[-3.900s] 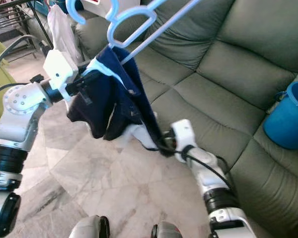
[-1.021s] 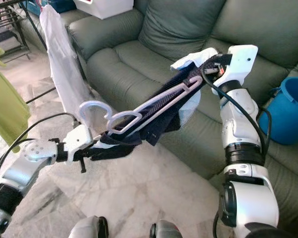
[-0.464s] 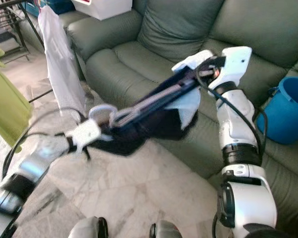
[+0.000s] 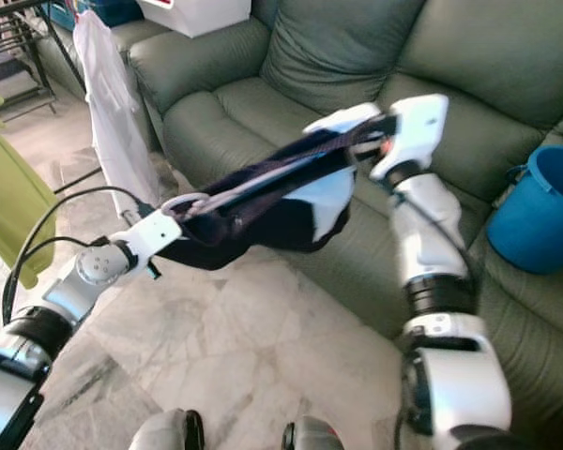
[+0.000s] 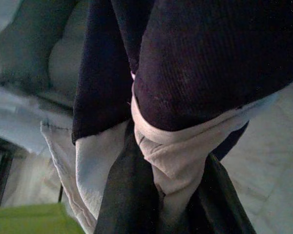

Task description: Hang hanger

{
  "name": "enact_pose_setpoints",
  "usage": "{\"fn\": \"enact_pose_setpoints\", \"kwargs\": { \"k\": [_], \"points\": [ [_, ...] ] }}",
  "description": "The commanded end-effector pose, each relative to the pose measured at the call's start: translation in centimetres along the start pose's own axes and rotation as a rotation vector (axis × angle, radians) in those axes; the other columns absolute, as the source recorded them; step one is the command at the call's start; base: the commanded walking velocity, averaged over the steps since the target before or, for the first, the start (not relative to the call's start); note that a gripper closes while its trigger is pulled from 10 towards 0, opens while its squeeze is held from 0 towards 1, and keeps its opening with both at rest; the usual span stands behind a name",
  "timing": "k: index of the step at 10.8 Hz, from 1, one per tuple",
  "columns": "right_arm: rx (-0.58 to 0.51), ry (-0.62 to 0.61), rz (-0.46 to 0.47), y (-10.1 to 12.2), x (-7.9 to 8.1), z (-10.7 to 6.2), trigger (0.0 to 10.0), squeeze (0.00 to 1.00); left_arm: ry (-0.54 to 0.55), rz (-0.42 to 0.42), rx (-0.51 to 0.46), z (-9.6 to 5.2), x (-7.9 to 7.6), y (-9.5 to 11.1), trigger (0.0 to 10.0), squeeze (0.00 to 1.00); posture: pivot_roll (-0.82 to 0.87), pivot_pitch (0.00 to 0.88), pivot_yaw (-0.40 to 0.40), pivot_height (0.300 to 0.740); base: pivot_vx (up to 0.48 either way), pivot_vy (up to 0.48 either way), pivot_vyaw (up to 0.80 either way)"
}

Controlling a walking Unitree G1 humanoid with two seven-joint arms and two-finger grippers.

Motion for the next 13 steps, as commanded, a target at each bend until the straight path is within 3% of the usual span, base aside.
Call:
{"fn": "enact_pose_setpoints", "kwargs": {
  "k": [1,2,4,5,6,7,8,9,10,11,12,13],
  "points": [
    [-0.125,-0.130,-0.014,3.1,-2.8,-0.2,0.0,0.00,0.112,-0.082,0.209,-1.5,1.7,-5.6,0.0,0.00,-0.08,0.060,-0.051,0.740,0.000,0.000,0.00],
    [-0.124,-0.108,0.059,2.9,-1.0,-0.1,0.0,0.00,0.160,-0.186,0.184,-1.2,1.8,-5.2,0.0,0.00,-0.08,0.060,-0.051,0.740,0.000,0.000,0.00],
    [-0.140,0.074,0.197,3.2,5.9,-0.4,0.0,0.00,0.232,-0.257,0.155,-0.8,2.2,-4.5,0.0,0.00,-0.09,0.061,-0.050,0.740,0.000,0.000,0.00],
    [-0.142,0.143,0.237,3.4,8.3,-0.6,0.0,0.00,0.234,-0.234,0.149,-0.6,2.0,-4.2,0.0,0.00,-0.09,0.061,-0.049,0.740,0.000,0.000,0.00],
    [-0.139,0.273,0.280,3.9,12.3,-1.0,0.0,0.00,0.241,-0.237,0.131,-0.3,1.8,-3.6,0.0,0.00,-0.09,0.061,-0.048,0.740,0.000,0.000,0.00],
    [-0.134,0.356,0.259,4.2,14.8,-1.4,0.0,0.00,0.240,-0.245,0.111,-0.1,1.7,-3.0,0.0,0.00,-0.09,0.062,-0.048,0.740,0.000,0.000,0.00],
    [-0.095,0.499,0.233,4.1,18.4,-1.9,0.0,0.00,0.241,-0.288,0.082,0.3,1.4,-2.0,0.0,0.00,-0.08,0.061,-0.052,0.740,0.000,0.000,0.00],
    [-0.085,0.624,0.177,3.8,20.1,-2.9,0.0,0.00,0.257,-0.367,0.076,0.4,1.5,-1.9,0.0,0.00,-0.08,0.061,-0.054,0.740,0.000,0.000,0.00],
    [-0.044,0.933,0.053,2.1,22.3,-6.8,0.0,0.00,0.323,-0.440,0.068,0.2,2.5,-2.0,0.0,0.00,-0.08,0.062,-0.056,0.740,0.000,0.000,0.00],
    [0.005,1.000,0.004,0.7,22.2,-8.1,0.0,0.00,0.352,-0.467,0.065,0.0,3.0,-2.1,0.0,0.00,-0.08,0.064,-0.057,0.740,0.000,0.000,0.00],
    [0.117,1.001,-0.099,-2.5,20.7,-9.5,0.0,0.00,0.430,-0.599,0.055,-0.3,4.1,-2.3,0.0,0.00,-0.09,0.066,-0.056,0.740,0.000,0.000,0.00],
    [0.227,0.989,-0.160,-5.2,19.3,-10.8,0.0,0.00,0.470,-0.630,0.033,-0.5,5.1,-1.8,0.0,0.00,-0.08,0.066,-0.054,0.740,0.000,0.000,0.00]
  ]
}}
Point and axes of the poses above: a point about 5 cm out from each wrist's last joint towards the gripper, its own z axis pointing out of the wrist towards the gripper, its own y axis along the axis of the wrist's last joint, x = y × z, the point moved 4 cm from there along z, pointing out of the wrist towards the gripper, and after that the axes turned 12 degrees about -z, right-handed, at the moved point
